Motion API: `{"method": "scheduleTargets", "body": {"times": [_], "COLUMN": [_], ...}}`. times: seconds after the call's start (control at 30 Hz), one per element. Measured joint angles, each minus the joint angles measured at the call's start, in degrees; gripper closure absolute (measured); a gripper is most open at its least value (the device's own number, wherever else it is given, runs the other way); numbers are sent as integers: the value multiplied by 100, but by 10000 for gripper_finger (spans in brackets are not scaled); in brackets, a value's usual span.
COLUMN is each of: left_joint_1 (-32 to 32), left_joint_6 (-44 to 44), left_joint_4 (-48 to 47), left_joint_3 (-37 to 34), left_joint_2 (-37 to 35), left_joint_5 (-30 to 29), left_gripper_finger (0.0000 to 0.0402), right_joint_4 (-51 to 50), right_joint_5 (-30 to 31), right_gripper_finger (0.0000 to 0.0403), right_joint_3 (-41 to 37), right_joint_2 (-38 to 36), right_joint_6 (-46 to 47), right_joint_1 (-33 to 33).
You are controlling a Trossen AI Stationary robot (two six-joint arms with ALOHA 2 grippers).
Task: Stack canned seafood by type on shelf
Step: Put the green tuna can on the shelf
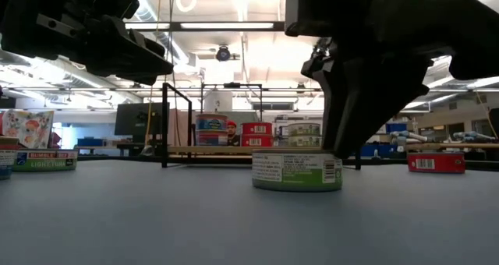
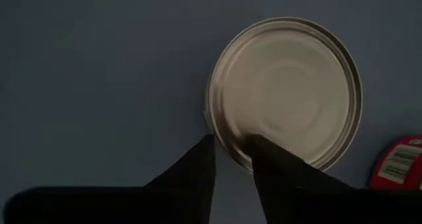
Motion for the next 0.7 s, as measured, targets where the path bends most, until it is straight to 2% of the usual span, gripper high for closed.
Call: {"method": "scheduleTargets", "body": {"times": [0.27, 0.5, 0.7], "left_joint_1": [1, 2, 0], "left_joint_6": [24, 22, 21], "left_joint_4": [-10, -15, -7], "left_joint_3": [0, 0, 0], "left_joint_2": [0, 0, 0], "left_joint_5": [1, 1, 2], "left_gripper_finger": [398, 398, 398], "right_joint_4": [2, 69, 74], "right_joint_5": [38, 12, -189], "right_gripper_finger": [340, 394, 396], "right_joint_3": [0, 0, -11], "right_joint_2": [12, 18, -67], "right_joint_6": [-619, -704, -558], "right_joint_1": [4, -2, -104]}}
